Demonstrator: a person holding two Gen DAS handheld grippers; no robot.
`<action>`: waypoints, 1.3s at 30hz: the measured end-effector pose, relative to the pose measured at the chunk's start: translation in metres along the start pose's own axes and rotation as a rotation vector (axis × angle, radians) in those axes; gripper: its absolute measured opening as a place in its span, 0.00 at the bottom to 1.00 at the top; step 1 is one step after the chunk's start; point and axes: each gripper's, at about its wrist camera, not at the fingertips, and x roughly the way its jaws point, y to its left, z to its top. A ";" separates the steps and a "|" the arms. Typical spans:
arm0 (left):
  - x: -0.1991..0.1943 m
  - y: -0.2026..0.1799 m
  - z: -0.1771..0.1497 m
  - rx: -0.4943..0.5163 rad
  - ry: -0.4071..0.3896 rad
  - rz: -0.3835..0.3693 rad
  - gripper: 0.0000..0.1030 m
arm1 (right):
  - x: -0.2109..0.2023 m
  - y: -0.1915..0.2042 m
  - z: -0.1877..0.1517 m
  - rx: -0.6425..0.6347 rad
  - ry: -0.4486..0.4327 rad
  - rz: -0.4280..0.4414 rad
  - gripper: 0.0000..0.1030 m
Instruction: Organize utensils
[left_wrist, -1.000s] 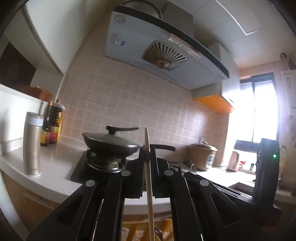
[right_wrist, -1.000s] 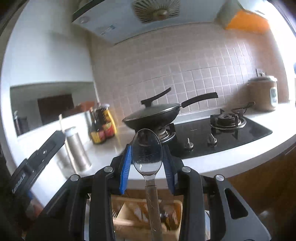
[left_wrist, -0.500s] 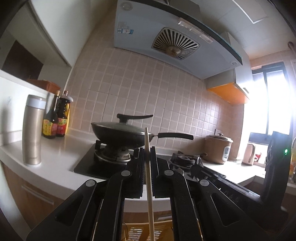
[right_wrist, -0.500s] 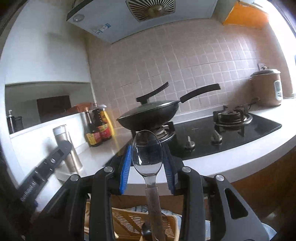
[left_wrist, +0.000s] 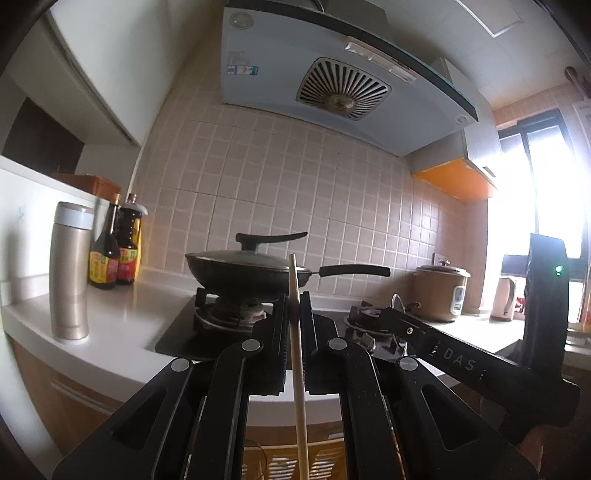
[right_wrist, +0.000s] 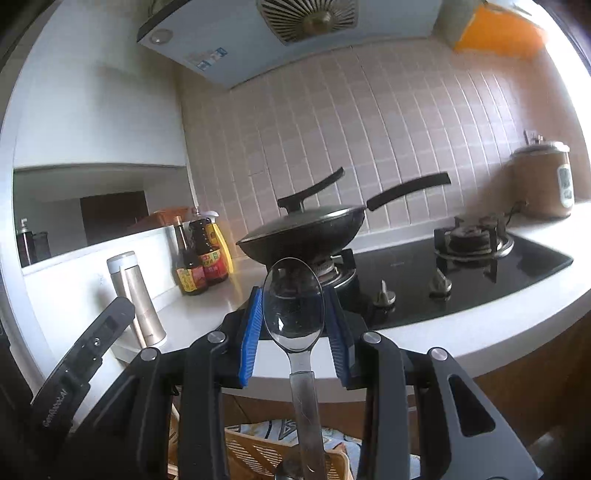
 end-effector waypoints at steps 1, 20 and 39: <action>0.000 0.000 -0.001 0.000 0.001 0.000 0.04 | 0.000 -0.001 -0.002 0.005 -0.009 -0.002 0.30; -0.014 0.011 -0.011 -0.008 0.033 0.006 0.05 | -0.043 0.015 -0.037 -0.057 -0.036 -0.044 0.40; -0.105 0.020 0.019 -0.034 0.317 -0.136 0.28 | -0.143 0.031 -0.058 -0.071 0.505 -0.153 0.66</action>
